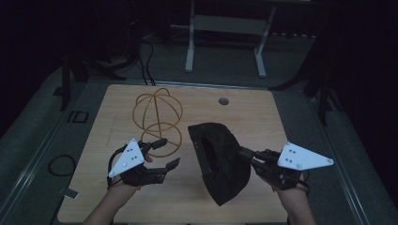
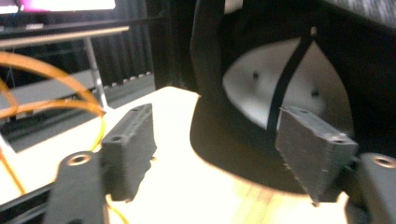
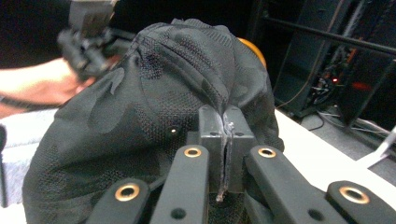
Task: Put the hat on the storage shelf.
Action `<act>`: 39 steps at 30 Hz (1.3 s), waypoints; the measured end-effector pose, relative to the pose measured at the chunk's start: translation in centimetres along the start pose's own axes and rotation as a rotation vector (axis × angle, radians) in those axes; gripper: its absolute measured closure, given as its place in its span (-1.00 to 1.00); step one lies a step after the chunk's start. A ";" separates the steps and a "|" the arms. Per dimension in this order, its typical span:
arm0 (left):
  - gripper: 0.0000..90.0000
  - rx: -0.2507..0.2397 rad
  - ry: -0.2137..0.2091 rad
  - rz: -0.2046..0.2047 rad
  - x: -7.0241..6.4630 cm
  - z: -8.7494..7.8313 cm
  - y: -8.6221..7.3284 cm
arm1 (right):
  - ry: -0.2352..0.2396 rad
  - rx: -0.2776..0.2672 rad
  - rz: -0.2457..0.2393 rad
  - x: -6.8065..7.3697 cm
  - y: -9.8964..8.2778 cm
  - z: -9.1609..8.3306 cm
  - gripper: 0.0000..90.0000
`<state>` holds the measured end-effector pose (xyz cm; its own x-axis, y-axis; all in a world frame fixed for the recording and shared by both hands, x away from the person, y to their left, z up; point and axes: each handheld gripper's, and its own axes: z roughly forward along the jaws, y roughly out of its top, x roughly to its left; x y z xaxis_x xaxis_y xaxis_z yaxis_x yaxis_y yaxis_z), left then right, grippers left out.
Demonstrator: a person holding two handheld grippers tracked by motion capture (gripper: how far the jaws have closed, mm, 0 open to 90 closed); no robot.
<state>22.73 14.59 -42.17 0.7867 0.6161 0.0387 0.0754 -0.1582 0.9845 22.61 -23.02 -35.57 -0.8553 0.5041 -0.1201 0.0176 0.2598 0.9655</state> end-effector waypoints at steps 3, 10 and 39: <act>-0.56 0.020 0.018 -0.039 0.7 -0.7 -1.3 | -0.033 -0.010 0.004 -0.5 0.6 0.3 0.97; -0.94 0.077 0.162 -0.029 0.9 -2.2 -4.3 | -0.095 -0.006 0.005 -2.4 2.7 2.3 0.97; -0.97 0.143 0.355 -0.175 2.8 -6.7 -13.9 | -0.046 0.094 0.048 -4.8 7.5 17.7 0.97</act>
<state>19.77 23.62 -54.62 0.4968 0.8666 -0.0460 0.2930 -0.1177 0.9488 36.07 -8.89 -31.87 -0.8278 0.5543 -0.0867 0.1081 0.3092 0.9448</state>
